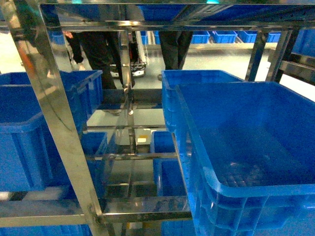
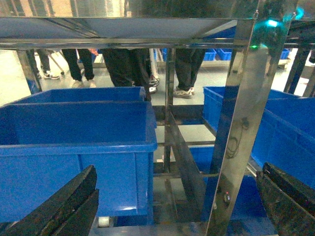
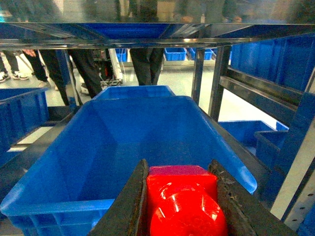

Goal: Pick red block from blue box to shelf

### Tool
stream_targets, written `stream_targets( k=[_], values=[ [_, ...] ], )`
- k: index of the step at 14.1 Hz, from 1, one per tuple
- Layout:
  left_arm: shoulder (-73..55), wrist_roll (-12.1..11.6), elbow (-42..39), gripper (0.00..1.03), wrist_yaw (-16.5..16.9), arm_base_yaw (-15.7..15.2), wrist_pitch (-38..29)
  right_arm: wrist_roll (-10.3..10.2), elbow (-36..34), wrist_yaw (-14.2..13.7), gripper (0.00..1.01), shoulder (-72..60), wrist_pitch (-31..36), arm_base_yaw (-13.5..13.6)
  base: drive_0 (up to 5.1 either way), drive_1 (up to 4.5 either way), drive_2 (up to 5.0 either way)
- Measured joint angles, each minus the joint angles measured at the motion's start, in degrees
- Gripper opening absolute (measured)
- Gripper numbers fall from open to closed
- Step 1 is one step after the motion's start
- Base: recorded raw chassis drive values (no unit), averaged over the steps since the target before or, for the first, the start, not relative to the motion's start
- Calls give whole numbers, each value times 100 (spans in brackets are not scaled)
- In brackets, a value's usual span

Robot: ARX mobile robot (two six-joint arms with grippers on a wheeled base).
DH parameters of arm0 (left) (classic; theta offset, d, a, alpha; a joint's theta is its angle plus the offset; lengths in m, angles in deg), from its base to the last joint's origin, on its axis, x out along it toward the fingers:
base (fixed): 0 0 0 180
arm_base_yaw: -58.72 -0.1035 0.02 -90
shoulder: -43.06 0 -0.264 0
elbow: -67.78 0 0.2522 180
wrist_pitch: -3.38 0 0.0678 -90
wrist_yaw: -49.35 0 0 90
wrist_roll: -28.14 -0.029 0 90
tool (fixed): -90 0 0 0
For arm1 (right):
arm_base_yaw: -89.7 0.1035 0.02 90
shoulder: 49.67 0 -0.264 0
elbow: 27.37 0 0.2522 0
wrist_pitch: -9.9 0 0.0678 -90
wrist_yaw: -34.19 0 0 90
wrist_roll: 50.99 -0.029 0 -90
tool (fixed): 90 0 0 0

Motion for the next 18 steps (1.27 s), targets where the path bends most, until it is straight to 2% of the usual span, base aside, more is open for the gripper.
stream_targets(
  k=[18],
  values=[
    [0, 0, 0, 98, -2, 0, 2, 0, 0, 0, 28, 0, 0, 0, 0, 0, 0]
  ],
)
